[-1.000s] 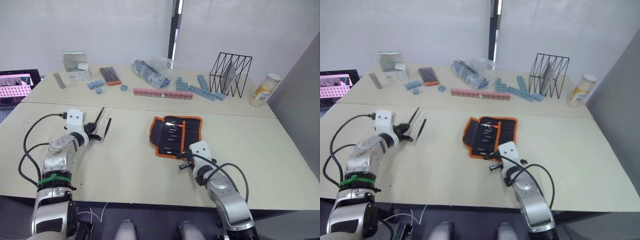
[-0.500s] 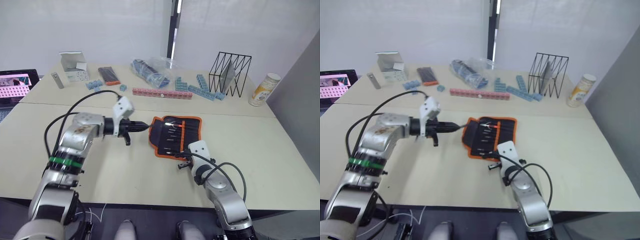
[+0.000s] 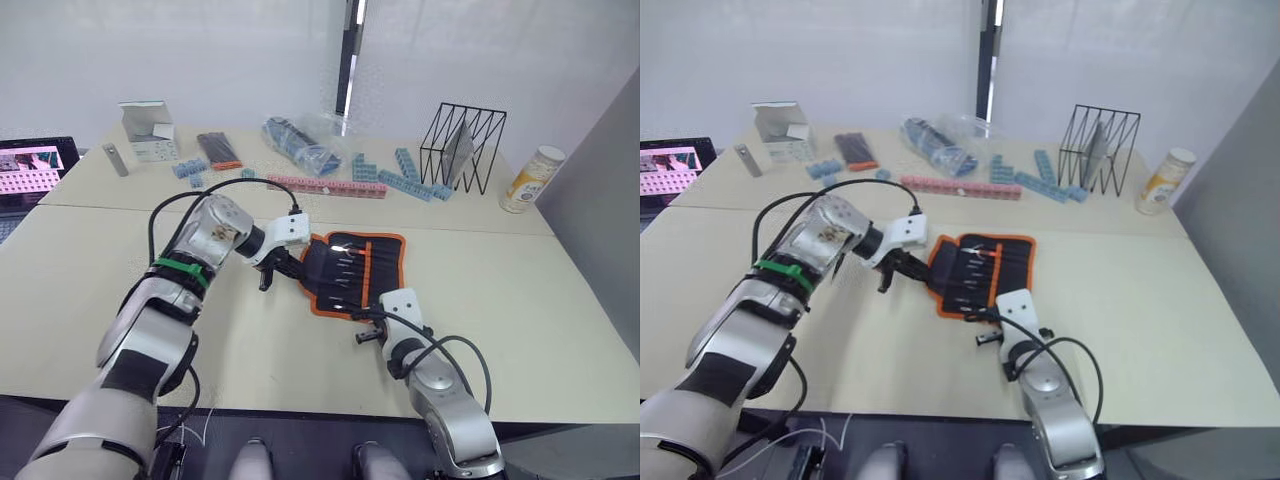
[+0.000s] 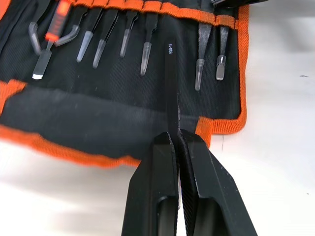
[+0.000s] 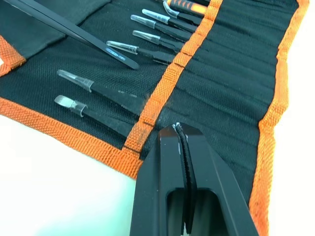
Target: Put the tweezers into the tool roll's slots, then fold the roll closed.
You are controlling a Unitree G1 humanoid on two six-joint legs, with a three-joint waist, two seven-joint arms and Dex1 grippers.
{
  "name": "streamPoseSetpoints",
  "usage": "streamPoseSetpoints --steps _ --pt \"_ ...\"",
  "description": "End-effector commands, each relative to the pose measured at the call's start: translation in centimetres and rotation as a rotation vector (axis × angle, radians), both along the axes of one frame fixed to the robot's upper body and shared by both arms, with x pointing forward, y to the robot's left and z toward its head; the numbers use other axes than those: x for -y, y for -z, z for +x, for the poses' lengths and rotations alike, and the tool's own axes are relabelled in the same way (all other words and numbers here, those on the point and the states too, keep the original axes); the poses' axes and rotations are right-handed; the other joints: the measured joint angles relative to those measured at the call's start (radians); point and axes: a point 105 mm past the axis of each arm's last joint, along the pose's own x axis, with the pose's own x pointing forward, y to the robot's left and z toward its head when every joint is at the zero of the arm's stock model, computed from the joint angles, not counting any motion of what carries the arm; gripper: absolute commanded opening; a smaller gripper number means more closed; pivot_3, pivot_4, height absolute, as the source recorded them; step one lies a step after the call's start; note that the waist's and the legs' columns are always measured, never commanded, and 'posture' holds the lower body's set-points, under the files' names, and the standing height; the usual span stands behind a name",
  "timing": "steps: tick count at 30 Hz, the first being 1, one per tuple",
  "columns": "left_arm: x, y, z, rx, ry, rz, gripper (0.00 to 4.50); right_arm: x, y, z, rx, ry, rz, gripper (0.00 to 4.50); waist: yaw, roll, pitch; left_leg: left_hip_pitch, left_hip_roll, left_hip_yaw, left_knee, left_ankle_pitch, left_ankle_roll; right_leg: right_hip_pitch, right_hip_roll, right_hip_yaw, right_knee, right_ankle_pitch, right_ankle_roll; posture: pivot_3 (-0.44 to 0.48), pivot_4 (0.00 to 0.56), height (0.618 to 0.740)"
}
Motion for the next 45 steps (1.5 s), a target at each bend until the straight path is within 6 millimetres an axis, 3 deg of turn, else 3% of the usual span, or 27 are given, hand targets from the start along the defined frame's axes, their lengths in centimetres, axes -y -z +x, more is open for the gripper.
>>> streamPoseSetpoints --steps 1,10,25,45 --pt "0.7 -1.0 0.3 0.046 0.041 0.015 0.04 0.3 5.7 -2.3 -0.26 0.009 -0.041 0.0 -0.001 0.0 0.0 0.0 0.0 0.0 0.0 0.0 0.0 0.0 0.0 0.0 0.0 0.0 0.0 0.0 0.15 0.74" --pt "1.6 -0.7 0.9 0.079 0.046 0.04 0.04 0.2 5.5 -2.3 -0.256 0.016 -0.035 0.0 0.0 0.0 0.0 0.0 0.0 -0.001 0.001 0.002 0.002 0.001 0.001 0.0 0.001 0.0 0.0 0.0 0.15 0.74" --pt "4.7 -1.6 0.3 0.093 0.158 0.044 0.04 -0.2 5.1 -2.4 -0.252 0.021 -0.028 0.0 0.003 0.0 0.0 0.0 0.0 -0.003 0.002 0.002 0.004 0.002 0.002 0.0 0.003 0.0 0.001 0.0 0.15 0.74" --pt "9.4 0.7 -0.6 0.123 0.226 0.02 0.04 -0.4 5.0 -2.4 -0.245 0.014 -0.031 0.0 0.013 -0.001 -0.001 0.0 -0.001 -0.006 0.009 0.002 0.004 0.003 0.002 0.0 0.013 -0.003 0.003 0.0 0.15 0.74"
